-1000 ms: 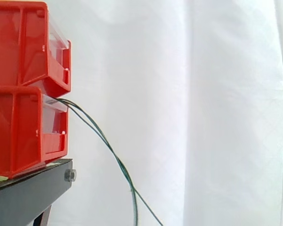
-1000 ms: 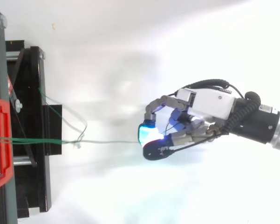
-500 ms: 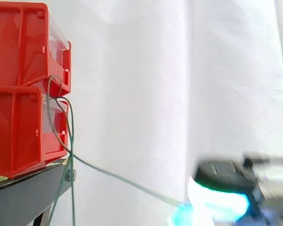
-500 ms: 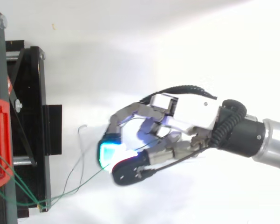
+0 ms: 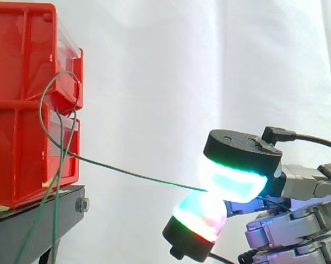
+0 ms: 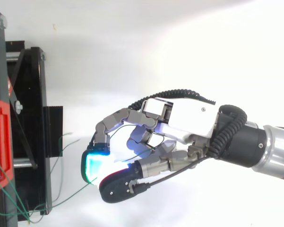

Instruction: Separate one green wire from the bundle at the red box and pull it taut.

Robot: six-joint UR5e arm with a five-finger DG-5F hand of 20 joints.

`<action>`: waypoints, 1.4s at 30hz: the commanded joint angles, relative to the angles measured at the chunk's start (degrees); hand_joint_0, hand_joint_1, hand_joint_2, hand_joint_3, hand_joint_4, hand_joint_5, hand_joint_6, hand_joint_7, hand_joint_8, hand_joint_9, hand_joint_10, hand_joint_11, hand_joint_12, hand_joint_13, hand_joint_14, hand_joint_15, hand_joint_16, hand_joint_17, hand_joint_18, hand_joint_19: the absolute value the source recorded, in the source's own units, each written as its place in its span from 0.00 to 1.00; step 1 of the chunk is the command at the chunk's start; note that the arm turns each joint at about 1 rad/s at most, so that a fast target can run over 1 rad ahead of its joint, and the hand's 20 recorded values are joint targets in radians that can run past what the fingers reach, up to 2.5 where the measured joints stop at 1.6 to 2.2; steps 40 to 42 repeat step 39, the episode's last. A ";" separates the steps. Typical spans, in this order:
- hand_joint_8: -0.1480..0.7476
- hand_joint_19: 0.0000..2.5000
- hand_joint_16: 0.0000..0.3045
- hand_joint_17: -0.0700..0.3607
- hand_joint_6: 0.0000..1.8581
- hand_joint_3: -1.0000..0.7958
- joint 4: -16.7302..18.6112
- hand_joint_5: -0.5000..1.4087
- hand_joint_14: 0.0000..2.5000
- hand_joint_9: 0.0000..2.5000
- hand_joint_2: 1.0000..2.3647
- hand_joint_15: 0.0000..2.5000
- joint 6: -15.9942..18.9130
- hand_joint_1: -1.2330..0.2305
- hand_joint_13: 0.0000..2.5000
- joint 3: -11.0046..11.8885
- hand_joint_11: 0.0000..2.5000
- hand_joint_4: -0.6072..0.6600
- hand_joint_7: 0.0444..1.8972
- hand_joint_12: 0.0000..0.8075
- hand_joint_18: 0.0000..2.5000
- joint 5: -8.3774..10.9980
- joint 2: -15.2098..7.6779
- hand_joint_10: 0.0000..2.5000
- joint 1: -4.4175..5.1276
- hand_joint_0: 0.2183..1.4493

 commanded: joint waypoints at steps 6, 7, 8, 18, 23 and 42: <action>0.48 0.61 0.14 0.39 0.49 0.42 -0.02 0.18 0.92 0.50 0.01 0.46 -0.02 0.36 0.47 0.02 0.51 0.54 0.50 0.42 0.54 -0.01 0.00 0.77 0.00 0.36; 0.48 0.61 0.15 0.39 0.49 0.42 -0.02 0.18 0.92 0.50 0.01 0.46 -0.02 0.36 0.47 0.02 0.51 0.54 0.51 0.41 0.54 -0.01 0.00 0.77 0.00 0.36; 0.48 0.61 0.15 0.39 0.49 0.42 -0.02 0.18 0.92 0.50 0.01 0.46 -0.02 0.36 0.47 0.02 0.51 0.54 0.51 0.41 0.54 -0.01 0.00 0.77 0.09 0.36; 0.48 0.61 0.15 0.40 0.49 0.42 -0.02 0.18 0.92 0.50 0.01 0.47 -0.02 0.36 0.47 0.02 0.51 0.54 0.51 0.42 0.54 -0.01 0.00 0.77 0.00 0.36; 0.47 0.61 0.14 0.39 0.49 0.42 -0.02 0.18 0.91 0.50 0.01 0.47 0.07 0.36 0.47 0.02 0.51 0.54 0.51 0.43 0.54 -0.01 0.00 0.77 0.09 0.36; 0.48 0.60 0.15 0.40 0.49 0.42 -0.02 0.18 0.91 0.50 0.01 0.47 0.07 0.36 0.47 0.02 0.51 0.54 0.51 0.42 0.54 -0.01 0.00 0.77 0.09 0.36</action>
